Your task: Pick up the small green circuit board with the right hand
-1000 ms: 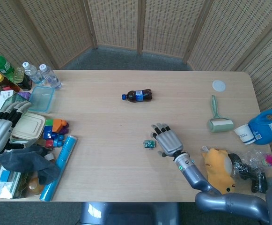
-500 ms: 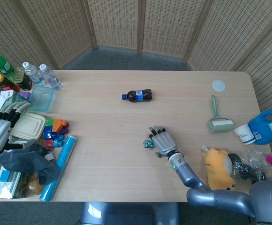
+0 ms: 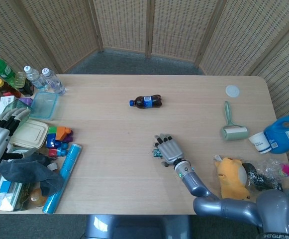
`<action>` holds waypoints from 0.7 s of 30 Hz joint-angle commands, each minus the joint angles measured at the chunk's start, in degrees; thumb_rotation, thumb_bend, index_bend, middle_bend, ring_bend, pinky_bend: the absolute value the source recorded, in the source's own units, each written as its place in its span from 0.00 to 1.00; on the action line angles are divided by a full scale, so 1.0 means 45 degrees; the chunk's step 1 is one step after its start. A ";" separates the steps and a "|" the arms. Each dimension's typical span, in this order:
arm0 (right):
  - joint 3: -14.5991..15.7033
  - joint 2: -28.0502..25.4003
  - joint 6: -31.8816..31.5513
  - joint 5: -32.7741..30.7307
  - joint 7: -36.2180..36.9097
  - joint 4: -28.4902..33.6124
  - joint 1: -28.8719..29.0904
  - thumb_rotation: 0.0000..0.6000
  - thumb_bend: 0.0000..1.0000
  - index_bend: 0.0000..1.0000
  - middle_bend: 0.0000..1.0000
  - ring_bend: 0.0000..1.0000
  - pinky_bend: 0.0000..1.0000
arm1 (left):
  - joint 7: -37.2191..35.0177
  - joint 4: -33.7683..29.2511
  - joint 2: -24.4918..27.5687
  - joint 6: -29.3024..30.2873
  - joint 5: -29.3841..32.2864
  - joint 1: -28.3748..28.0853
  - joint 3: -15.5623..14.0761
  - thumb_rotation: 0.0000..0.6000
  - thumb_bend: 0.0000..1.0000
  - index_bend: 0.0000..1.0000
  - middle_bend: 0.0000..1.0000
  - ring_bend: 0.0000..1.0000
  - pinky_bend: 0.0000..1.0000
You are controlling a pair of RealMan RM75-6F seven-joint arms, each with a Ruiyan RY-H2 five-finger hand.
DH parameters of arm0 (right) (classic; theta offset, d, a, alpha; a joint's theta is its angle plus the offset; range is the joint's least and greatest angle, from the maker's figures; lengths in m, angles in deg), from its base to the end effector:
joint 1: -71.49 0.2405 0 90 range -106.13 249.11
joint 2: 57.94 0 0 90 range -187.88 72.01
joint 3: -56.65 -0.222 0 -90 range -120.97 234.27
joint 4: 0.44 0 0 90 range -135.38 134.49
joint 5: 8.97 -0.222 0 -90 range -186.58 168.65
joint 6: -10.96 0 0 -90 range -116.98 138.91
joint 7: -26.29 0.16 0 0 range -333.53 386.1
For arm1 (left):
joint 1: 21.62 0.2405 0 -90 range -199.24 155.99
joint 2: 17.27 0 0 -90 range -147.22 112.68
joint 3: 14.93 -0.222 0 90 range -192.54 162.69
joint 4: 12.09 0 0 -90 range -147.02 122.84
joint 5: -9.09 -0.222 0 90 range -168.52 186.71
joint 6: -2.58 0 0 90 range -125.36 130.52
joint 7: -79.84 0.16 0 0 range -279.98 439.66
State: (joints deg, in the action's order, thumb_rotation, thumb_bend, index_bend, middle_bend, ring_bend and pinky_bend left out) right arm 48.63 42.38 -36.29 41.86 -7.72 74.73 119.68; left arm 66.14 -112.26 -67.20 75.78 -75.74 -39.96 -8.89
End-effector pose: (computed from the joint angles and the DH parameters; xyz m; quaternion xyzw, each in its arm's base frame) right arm -0.1156 -0.3275 -0.1076 0.8014 -0.3690 0.2576 0.3940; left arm -0.2323 0.2664 0.1712 -0.6351 -0.4018 -0.4395 0.4920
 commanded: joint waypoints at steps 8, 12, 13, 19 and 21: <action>-0.0064 0.0122 0.0155 0.0313 0.0656 -0.0384 0.0127 1.00 0.23 0.31 0.00 0.00 0.00 | -0.0022 -0.0054 0.0077 0.0139 -0.0034 0.0093 -0.0030 0.85 0.23 0.00 0.00 0.00 0.00; -0.0063 0.0129 0.0162 0.0465 0.0895 -0.0483 0.0126 1.00 0.23 0.35 0.00 0.00 0.00 | -0.0002 -0.0096 0.0093 0.0196 -0.0052 0.0128 -0.0040 0.85 0.23 0.00 0.00 0.00 0.00; -0.0057 0.0128 0.0169 0.0499 0.0943 -0.0500 0.0126 1.00 0.23 0.36 0.00 0.00 0.00 | 0.0007 -0.0107 0.0102 0.0207 -0.0063 0.0130 -0.0040 0.85 0.23 0.00 0.00 0.00 0.00; -0.0050 0.0163 0.0257 0.0614 0.1188 -0.0739 0.0153 1.00 0.24 0.38 0.00 0.00 0.00 | 0.0071 -0.0157 0.0131 0.0264 -0.0111 0.0152 -0.0048 0.85 0.23 0.00 0.00 0.00 0.00; -0.0039 0.0189 0.0349 0.0634 0.1284 -0.0854 0.0170 1.00 0.24 0.39 0.00 0.00 0.00 | 0.0080 -0.0174 0.0146 0.0289 -0.0113 0.0172 -0.0053 0.85 0.23 0.00 0.00 0.00 0.00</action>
State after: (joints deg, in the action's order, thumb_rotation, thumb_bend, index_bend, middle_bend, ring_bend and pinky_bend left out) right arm 48.43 43.17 -34.85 44.65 -2.07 71.01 120.41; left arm 66.49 -113.03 -66.54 77.07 -76.25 -39.20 -9.12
